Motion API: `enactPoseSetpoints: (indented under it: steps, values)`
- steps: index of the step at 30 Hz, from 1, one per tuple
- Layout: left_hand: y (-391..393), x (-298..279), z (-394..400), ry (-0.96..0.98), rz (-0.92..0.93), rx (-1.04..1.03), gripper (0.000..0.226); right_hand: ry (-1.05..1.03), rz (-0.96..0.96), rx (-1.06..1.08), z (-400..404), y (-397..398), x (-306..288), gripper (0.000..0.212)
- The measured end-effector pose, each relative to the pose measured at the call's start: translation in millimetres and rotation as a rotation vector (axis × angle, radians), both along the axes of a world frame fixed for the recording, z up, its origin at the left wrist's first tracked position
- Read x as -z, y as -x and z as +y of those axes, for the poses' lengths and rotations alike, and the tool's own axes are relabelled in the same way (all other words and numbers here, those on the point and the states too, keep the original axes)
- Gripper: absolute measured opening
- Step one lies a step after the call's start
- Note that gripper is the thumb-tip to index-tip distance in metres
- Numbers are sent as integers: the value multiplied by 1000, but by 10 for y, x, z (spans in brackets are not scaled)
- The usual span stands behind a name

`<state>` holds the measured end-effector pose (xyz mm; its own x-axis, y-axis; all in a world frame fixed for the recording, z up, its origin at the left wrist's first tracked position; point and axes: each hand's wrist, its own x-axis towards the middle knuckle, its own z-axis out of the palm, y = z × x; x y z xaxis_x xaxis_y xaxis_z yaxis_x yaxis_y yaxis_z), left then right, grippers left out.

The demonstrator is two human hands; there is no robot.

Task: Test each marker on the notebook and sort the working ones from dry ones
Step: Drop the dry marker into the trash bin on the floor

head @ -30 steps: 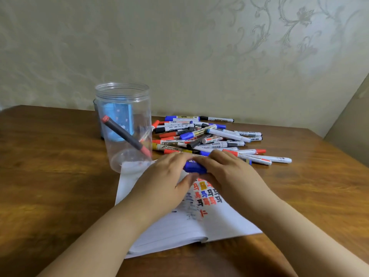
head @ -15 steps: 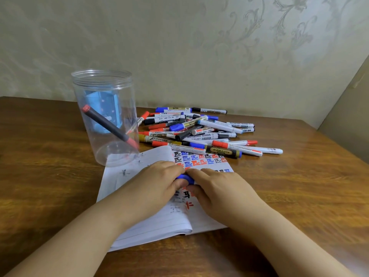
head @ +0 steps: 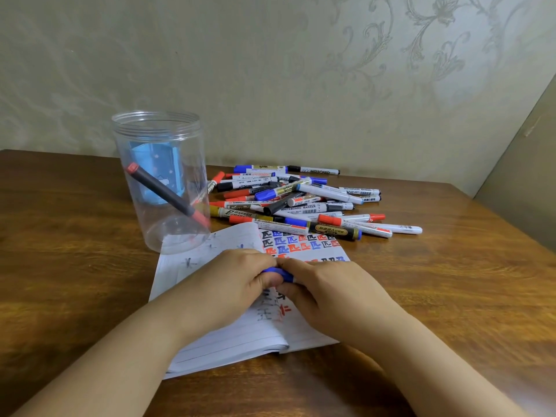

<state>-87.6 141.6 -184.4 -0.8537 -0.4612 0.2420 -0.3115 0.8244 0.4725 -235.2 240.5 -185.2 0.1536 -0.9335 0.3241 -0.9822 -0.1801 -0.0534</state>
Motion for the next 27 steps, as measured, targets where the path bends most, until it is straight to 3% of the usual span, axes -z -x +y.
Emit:
enactPoseSetpoints:
  steps: [9,13,18,22,25,27]
  values:
    - [16,27,3,102,-48,-53,26,-150,-10,70,-39,7,-32,34]
    - [-2,32,-17,49,-73,-32,22,-126,8,67,-22,-41,21,28]
    - [-14,12,-18,12,-62,-50,23,-3,35,32,-11,24,22,51]
    - [-17,-4,-17,38,-48,-106,27,-158,-116,192,21,10,-71,57]
    - [-37,-22,-40,102,-31,-181,29,-171,-356,191,78,87,-148,54]
    - [-48,-41,-38,131,-19,-208,26,-204,-382,222,80,146,-163,52]
